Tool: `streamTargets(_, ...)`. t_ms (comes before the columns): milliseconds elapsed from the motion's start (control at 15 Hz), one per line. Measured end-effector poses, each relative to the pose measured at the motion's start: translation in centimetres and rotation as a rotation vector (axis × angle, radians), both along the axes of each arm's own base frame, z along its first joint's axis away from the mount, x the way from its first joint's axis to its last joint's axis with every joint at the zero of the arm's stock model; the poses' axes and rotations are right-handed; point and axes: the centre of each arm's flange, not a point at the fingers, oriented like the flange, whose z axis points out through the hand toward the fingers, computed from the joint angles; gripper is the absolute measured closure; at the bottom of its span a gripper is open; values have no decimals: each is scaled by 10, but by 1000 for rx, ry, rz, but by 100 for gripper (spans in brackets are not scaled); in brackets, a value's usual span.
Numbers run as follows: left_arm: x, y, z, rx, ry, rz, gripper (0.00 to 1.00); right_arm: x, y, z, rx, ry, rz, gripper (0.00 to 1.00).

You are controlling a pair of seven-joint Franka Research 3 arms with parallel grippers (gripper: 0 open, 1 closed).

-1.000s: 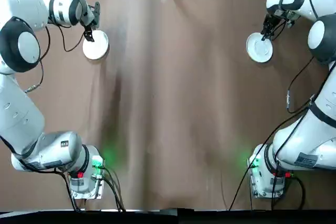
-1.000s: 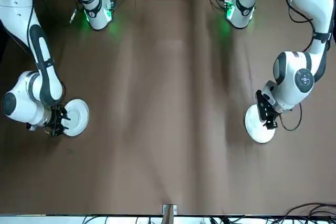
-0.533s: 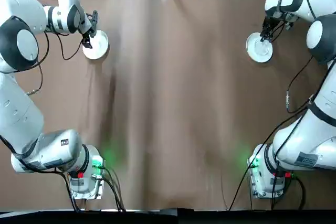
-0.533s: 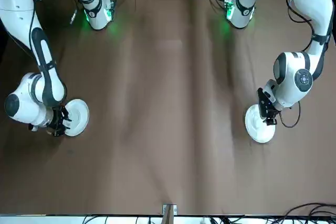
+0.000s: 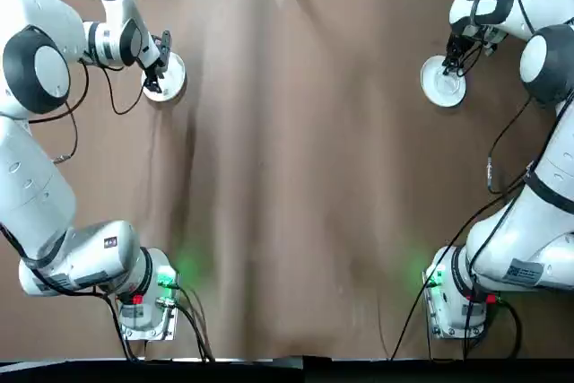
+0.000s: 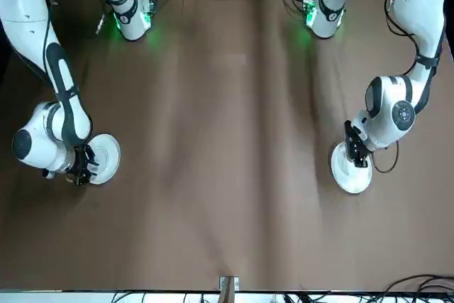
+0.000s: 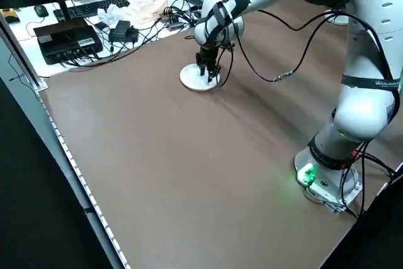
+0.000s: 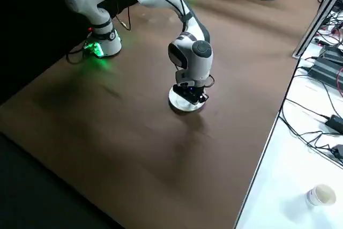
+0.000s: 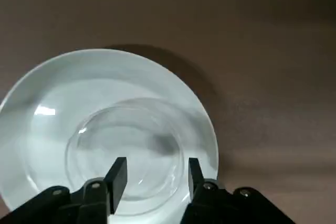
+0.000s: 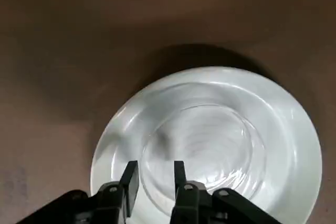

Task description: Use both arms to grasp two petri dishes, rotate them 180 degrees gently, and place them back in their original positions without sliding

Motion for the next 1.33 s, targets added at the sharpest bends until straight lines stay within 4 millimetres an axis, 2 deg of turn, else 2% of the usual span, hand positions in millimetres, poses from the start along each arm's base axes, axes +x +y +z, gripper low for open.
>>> streamTargets(400, -4, 10, -14, -49, 20, 27, 44, -1, 0, -6, 1, 8, 0, 67)
streamTargets(933, -1, 7, -19, -59, -13, 25, 45, -2, 1, -13, 2, 17, 1, 71)
streamTargets(1333, -4, 5, -26, -64, -19, 22, 48, 3, 5, -9, 1, 4, 9, 82)
